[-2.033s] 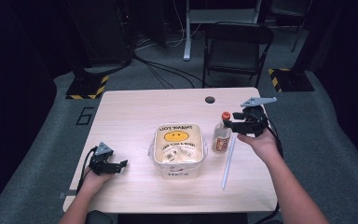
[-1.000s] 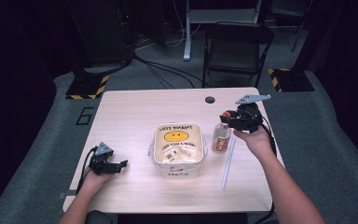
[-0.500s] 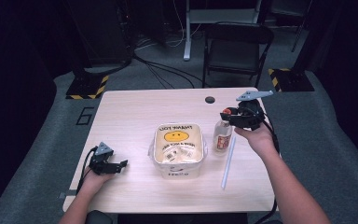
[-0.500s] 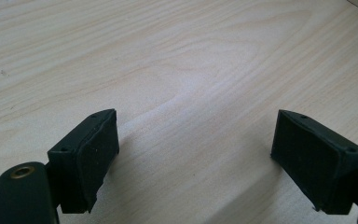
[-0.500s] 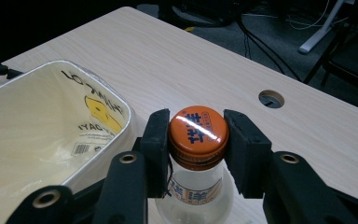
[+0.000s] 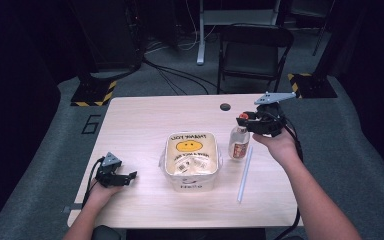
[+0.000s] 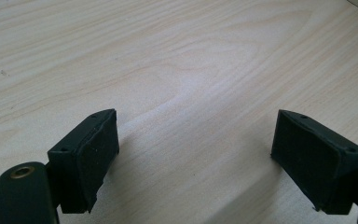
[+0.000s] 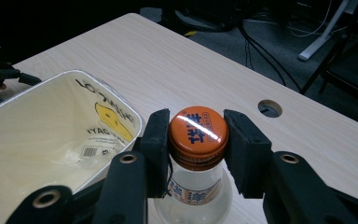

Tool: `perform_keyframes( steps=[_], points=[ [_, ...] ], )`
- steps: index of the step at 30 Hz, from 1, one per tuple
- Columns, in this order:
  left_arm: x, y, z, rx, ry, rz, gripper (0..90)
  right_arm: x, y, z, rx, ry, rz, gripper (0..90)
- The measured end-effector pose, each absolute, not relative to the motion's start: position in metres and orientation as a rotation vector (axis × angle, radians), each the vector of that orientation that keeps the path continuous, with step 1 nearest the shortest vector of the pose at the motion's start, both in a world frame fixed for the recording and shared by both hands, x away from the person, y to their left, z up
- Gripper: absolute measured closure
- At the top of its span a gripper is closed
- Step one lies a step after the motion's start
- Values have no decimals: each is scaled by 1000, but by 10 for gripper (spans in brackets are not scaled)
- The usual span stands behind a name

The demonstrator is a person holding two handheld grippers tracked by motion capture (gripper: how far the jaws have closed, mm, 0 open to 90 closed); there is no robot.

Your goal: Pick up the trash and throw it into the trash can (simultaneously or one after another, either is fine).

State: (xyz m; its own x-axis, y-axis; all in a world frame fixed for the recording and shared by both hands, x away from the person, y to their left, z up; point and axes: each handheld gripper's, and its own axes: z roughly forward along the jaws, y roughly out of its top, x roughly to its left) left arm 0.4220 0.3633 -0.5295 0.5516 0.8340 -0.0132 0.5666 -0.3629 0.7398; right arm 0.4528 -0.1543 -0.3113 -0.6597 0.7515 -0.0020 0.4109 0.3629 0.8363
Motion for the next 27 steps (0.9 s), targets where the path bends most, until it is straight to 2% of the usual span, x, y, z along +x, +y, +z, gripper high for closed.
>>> perform_keyframes(
  steps=[27],
  points=[
    [422,363,-530,2074,1123,479,146,437,-138,-260,900,2293,1241,619]
  ],
)
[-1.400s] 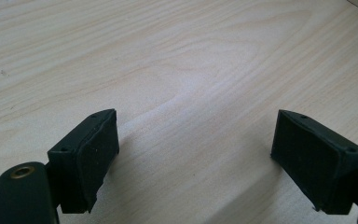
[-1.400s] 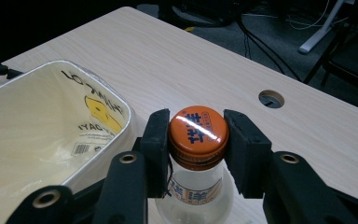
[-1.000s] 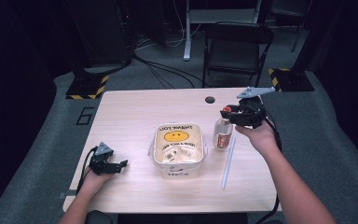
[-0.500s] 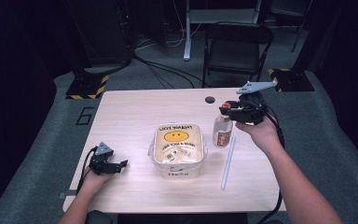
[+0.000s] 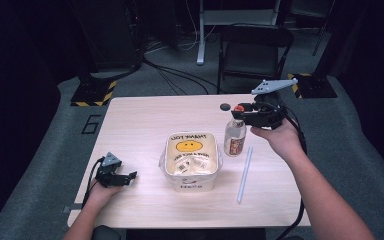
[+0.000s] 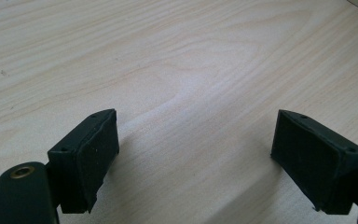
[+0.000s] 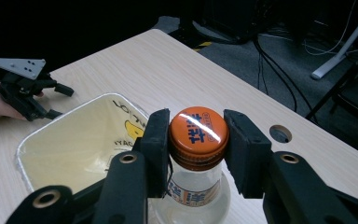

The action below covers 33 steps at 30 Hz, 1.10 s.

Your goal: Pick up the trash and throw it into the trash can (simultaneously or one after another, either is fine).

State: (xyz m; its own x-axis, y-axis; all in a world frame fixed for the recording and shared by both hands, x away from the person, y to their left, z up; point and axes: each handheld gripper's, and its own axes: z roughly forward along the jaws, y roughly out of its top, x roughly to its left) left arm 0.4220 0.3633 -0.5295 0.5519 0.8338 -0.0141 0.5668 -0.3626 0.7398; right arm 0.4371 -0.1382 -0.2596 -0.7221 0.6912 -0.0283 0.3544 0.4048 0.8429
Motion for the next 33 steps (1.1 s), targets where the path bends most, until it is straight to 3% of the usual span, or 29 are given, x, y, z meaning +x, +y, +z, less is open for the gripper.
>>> perform_keyframes(
  steps=[33],
  points=[
    [422,363,-530,2073,1121,482,146,427,-110,-201,773,2288,1278,619]
  ],
)
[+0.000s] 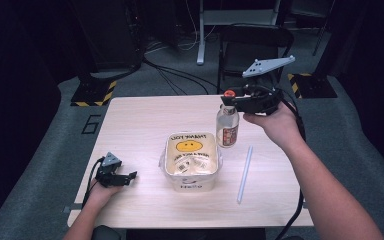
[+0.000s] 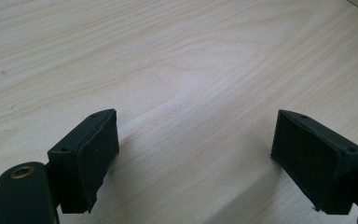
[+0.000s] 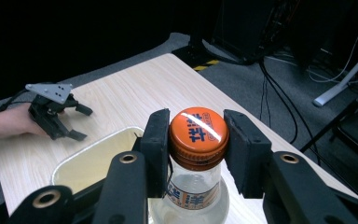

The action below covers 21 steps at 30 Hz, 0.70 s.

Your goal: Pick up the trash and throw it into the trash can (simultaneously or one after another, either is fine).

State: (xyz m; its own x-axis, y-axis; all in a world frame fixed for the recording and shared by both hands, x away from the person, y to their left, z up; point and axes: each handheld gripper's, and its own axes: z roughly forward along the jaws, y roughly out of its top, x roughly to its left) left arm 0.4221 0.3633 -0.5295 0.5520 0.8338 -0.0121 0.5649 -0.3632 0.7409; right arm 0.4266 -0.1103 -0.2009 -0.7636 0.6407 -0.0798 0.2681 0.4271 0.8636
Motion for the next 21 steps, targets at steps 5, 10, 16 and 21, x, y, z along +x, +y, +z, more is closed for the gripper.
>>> perform_keyframes(
  steps=[5,10,16,21],
  points=[
    [422,363,-530,2073,1121,482,146,426,-104,-193,759,2287,1299,619],
    [422,363,-530,2073,1121,482,146,425,-97,-189,739,2283,1317,619],
    [422,363,-530,2073,1121,482,146,425,-88,-187,721,2294,1326,619],
    [422,363,-530,2073,1121,481,146,426,-80,-190,711,2305,1332,619]
  ],
)
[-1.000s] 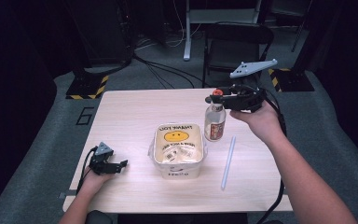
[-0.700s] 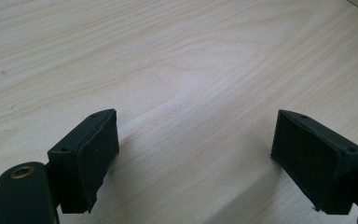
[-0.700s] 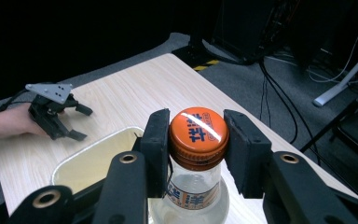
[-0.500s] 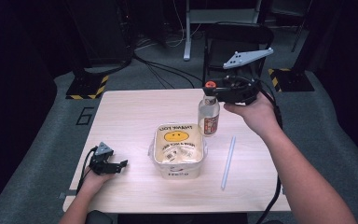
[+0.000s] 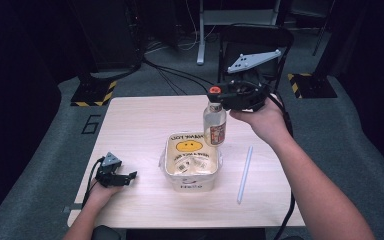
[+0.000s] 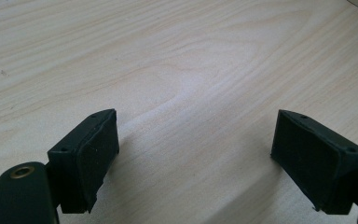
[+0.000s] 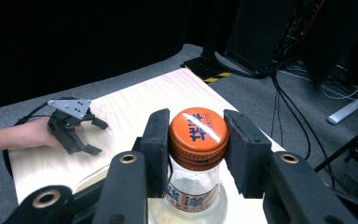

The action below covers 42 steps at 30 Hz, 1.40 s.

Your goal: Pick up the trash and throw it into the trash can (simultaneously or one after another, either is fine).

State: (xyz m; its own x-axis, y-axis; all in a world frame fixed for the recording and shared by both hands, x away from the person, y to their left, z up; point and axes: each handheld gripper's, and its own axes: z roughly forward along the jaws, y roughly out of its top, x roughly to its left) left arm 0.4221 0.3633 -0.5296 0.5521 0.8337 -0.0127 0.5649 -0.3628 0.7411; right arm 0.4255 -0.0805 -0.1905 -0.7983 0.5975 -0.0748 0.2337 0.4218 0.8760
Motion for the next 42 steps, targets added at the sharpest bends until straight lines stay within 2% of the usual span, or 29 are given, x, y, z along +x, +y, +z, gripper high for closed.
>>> perform_keyframes(
  steps=[19,42],
  points=[
    [422,363,-530,2073,1121,482,146,433,-55,-213,675,2360,1331,619],
    [422,363,-529,2077,1115,480,146,441,-50,-254,717,2381,1295,619]
  ],
)
